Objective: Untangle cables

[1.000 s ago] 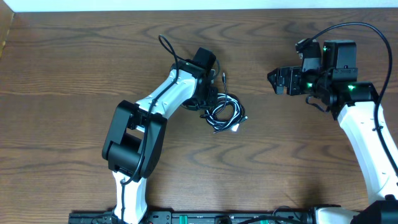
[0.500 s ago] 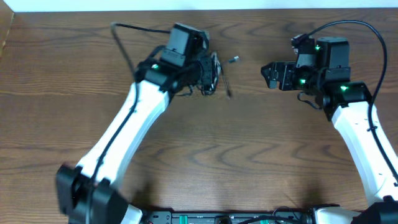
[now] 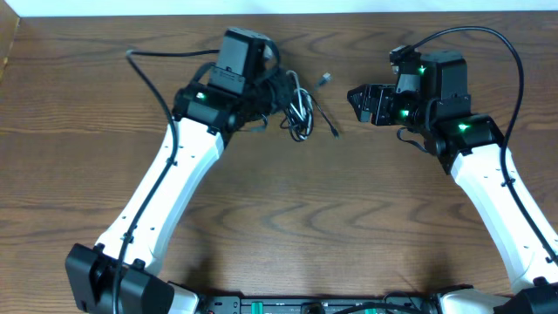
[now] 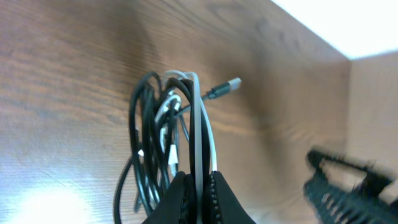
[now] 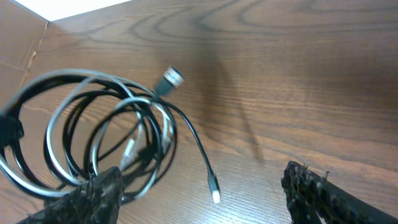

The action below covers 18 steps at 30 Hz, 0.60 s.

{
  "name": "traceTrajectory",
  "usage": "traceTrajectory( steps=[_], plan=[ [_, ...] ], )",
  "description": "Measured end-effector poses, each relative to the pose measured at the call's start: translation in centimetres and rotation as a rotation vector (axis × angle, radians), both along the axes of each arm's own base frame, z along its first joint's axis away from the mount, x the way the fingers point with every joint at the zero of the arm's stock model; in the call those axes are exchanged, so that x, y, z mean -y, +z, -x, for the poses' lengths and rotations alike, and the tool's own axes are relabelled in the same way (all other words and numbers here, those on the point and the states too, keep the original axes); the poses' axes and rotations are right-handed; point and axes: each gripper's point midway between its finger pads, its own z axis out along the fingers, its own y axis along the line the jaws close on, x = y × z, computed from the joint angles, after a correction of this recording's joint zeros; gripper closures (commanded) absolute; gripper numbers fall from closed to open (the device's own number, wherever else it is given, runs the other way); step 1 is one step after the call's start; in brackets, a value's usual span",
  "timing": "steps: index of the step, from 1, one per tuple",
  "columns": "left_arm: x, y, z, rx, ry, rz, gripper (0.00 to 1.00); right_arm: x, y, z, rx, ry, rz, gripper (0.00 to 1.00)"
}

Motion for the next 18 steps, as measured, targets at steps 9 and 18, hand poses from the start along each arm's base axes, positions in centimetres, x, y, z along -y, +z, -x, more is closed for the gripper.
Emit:
traceTrajectory(
  steps=[9,18],
  plan=[
    [-1.8,0.0,-0.8,-0.233,0.388,0.254,0.92,-1.8,0.3,0.5,0.002,0.035,-0.018,0.20],
    [-2.7,-0.4,-1.1,-0.318,0.587,0.337,0.93,-6.1,0.3,2.4,-0.017,0.100,-0.045,0.32]
  ],
)
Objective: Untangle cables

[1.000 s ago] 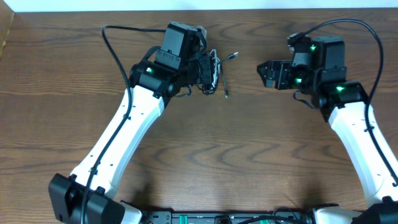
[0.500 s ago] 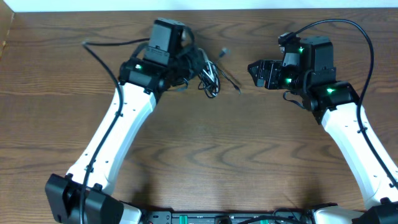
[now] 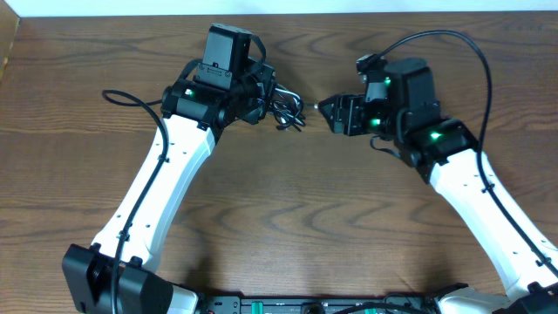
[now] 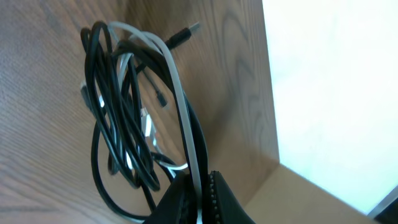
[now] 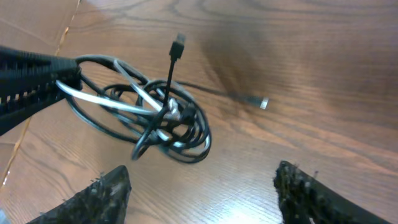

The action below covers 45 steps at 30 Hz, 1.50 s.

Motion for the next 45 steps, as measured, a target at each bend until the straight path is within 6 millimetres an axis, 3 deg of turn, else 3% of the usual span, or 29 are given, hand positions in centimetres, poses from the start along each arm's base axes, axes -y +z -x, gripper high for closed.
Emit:
traceTrajectory(
  steps=[7,19,28,37,39,40,45],
  plan=[
    [-0.3,-0.1,-0.1,-0.035,0.082,0.036,0.93,-2.3,-0.4,-0.3,-0.009,-0.012,-0.032,0.37],
    [-0.7,-0.8,0.6,-0.100,0.136,0.052,0.93,-6.3,-3.4,-0.8,-0.032,0.026,-0.046,0.50],
    [-0.7,-0.8,0.6,-0.105,0.144,0.058,0.92,-7.3,-4.8,-1.6,-0.043,0.024,-0.057,0.59],
    [-0.7,-0.8,0.6,-0.105,0.146,0.059,0.93,-7.4,-6.4,-1.8,-0.077,0.018,-0.046,0.76],
    [-0.7,-0.8,0.6,-0.106,0.147,0.060,0.93,-7.4,-6.7,-1.8,-0.083,0.016,-0.044,0.87],
    [-0.7,-0.8,0.6,-0.106,0.147,0.060,0.93,-7.4,-6.9,-1.8,-0.088,0.016,-0.042,0.99],
    [-0.7,-0.8,0.7,-0.108,0.147,0.059,0.92,-7.4,-7.8,-1.9,-0.105,0.011,-0.031,0.99]
  ],
)
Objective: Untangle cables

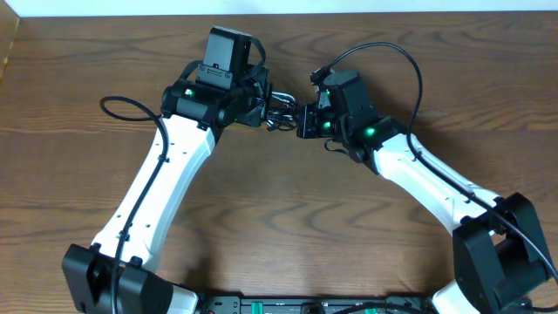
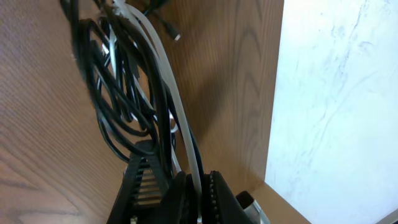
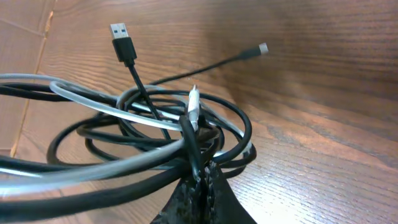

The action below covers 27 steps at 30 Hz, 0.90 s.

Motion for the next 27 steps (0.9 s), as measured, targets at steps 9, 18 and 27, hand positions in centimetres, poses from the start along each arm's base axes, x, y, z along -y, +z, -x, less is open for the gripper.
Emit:
traceTrajectory(
  steps=[9,18,27],
  plan=[
    [-1.0,-1.0,0.9,-0.036,-0.007,-0.069,0.92,1.3,-1.2,1.1,-0.070,0.050,0.024,0.99],
    [-2.7,-1.3,0.5,0.076,-0.201,-0.323,0.92,6.2,2.1,6.7,-0.345,0.239,-0.029,0.99],
    [-3.5,-2.2,1.4,0.128,-0.511,-0.552,0.88,8.1,3.1,8.3,-0.309,0.341,0.101,0.99]
  ],
)
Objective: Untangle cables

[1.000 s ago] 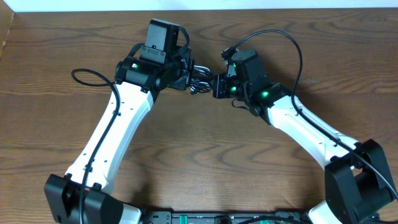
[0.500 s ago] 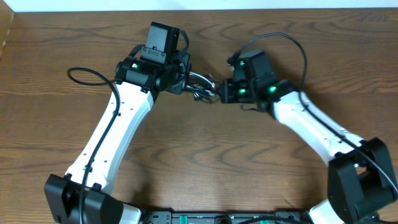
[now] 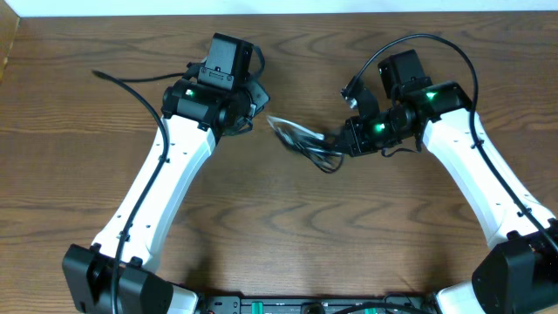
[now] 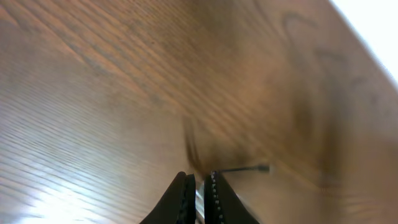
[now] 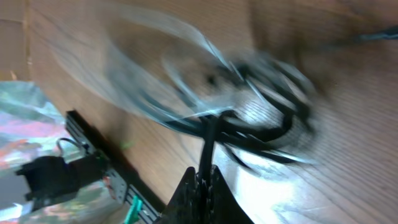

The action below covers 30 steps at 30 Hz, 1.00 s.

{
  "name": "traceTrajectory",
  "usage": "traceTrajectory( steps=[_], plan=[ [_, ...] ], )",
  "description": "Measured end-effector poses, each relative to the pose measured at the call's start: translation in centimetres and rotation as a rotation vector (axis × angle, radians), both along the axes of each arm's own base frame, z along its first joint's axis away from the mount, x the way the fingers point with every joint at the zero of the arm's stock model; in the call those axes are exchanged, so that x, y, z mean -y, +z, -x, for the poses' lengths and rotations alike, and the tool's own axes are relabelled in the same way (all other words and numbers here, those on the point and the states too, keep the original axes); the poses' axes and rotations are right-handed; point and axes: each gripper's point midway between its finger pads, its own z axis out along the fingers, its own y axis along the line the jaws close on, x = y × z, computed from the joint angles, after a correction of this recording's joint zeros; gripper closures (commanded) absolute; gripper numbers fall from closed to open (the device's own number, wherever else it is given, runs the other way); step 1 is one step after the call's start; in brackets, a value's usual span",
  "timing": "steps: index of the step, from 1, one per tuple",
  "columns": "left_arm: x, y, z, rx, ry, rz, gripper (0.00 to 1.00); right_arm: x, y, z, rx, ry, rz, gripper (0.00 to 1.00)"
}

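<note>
The tangled bundle of black and white cables (image 3: 310, 143) hangs between the two arms, blurred in the right wrist view (image 5: 249, 93). My right gripper (image 5: 205, 182) is shut on a black cable of the bundle, seen from overhead at the bundle's right end (image 3: 347, 139). My left gripper (image 4: 199, 190) is shut on a white cable (image 3: 281, 123) that stretches from it to the bundle. A small connector tip (image 4: 263, 167) lies on the wood beyond the left fingers.
The brown wooden table (image 3: 288, 227) carries both arms. A loose black wire (image 3: 131, 80) of the left arm runs toward the table's far left. The table's far edge (image 3: 349, 12) meets a white wall.
My right gripper has moved right and nearer, away from the left gripper, with the black cable and the bundle. The bundle has left the left wrist view; only the white cable remains there.
My left gripper held the white cable of the bundle while the right stood open far to the right. Then the right gripper was open close to the bundle, then shut on a black cable beside the left gripper. Now the grippers are apart, the bundle stretched between them.
</note>
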Motion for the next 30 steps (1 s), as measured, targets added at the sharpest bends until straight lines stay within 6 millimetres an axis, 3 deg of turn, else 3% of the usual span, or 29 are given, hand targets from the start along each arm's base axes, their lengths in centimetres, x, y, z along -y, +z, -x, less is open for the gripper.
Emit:
traceTrajectory(
  steps=[4,11,15,20,22,30],
  plan=[
    [0.0,-1.4,0.6,-0.035,-0.117,-0.071,0.84,0.3,-0.2,-0.2,0.021,0.008,0.022,0.99],
    [2.0,-5.2,1.0,-0.114,-0.357,-0.122,0.83,-0.1,0.0,-2.2,0.093,-0.014,0.009,0.99],
    [2.6,-6.7,1.2,-0.150,-0.410,-0.130,0.83,-0.6,-1.4,-3.5,0.085,-0.030,0.007,0.99],
    [2.7,-7.0,1.2,-0.155,-0.432,-0.134,0.83,-0.6,-5.1,-4.6,0.009,-0.065,0.047,0.99],
    [2.9,-7.0,1.3,-0.150,-0.456,-0.130,0.78,-0.4,-6.4,-4.8,-0.024,-0.084,0.066,0.99],
    [3.7,-6.7,0.8,-0.110,-0.498,-0.117,0.78,2.9,-6.6,-7.1,-0.030,-0.199,0.057,0.99]
  ],
)
